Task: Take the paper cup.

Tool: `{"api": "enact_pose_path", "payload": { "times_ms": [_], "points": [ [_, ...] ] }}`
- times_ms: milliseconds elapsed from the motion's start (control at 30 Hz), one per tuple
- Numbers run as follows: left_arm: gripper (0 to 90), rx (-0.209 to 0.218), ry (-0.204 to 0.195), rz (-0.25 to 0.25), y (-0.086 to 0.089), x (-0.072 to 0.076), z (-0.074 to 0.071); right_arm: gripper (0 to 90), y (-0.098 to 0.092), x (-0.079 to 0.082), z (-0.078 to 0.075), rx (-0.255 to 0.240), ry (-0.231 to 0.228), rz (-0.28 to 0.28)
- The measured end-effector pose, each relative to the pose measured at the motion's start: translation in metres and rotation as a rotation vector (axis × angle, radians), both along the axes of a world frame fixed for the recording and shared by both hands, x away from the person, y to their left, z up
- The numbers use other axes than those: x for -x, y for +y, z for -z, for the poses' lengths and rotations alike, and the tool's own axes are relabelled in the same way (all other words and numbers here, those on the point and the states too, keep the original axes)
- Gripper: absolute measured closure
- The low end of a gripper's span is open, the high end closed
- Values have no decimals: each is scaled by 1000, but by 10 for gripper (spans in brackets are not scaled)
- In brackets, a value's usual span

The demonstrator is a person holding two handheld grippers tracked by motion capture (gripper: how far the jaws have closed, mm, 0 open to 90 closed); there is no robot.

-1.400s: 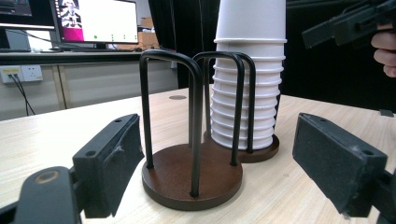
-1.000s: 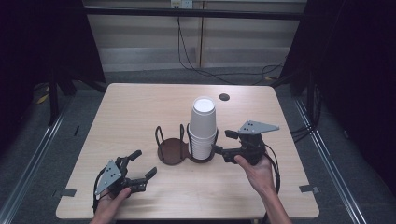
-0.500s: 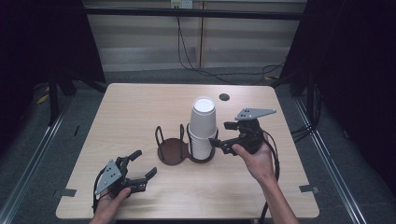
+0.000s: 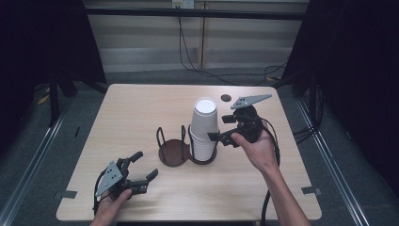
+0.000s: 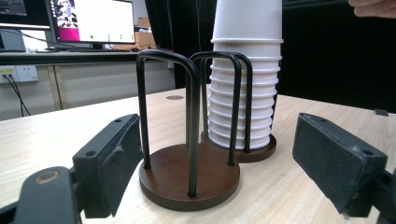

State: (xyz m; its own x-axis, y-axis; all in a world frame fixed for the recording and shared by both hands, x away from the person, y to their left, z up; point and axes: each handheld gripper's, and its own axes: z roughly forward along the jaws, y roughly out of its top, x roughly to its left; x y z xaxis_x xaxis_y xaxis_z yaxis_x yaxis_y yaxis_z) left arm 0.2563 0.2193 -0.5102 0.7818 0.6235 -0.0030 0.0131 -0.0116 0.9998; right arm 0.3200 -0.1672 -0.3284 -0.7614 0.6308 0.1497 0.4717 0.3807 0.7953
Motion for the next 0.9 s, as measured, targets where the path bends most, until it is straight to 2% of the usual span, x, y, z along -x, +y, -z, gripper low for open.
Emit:
{"api": "enact_pose_path", "payload": {
  "times_ms": [167, 333, 433, 533, 733, 900],
  "points": [
    [156, 1, 0, 4, 0, 0, 0, 143, 6, -8, -10, 22, 25, -25],
    [156, 0, -1, 3, 0, 0, 0, 139, 15, -17, -18, 81, 41, -35],
    [156, 0, -1, 2, 0, 0, 0, 141, 18, -25, -21, 106, 68, -38],
    [156, 1, 0, 2, 0, 0, 0, 138, 23, -31, -23, 149, 76, -47],
    [156, 0, -1, 3, 0, 0, 0, 143, 29, -40, -26, 182, 93, -55],
    [156, 0, -1, 4, 0, 0, 0, 146, 37, -46, -29, 228, 99, -65]
  ]
}}
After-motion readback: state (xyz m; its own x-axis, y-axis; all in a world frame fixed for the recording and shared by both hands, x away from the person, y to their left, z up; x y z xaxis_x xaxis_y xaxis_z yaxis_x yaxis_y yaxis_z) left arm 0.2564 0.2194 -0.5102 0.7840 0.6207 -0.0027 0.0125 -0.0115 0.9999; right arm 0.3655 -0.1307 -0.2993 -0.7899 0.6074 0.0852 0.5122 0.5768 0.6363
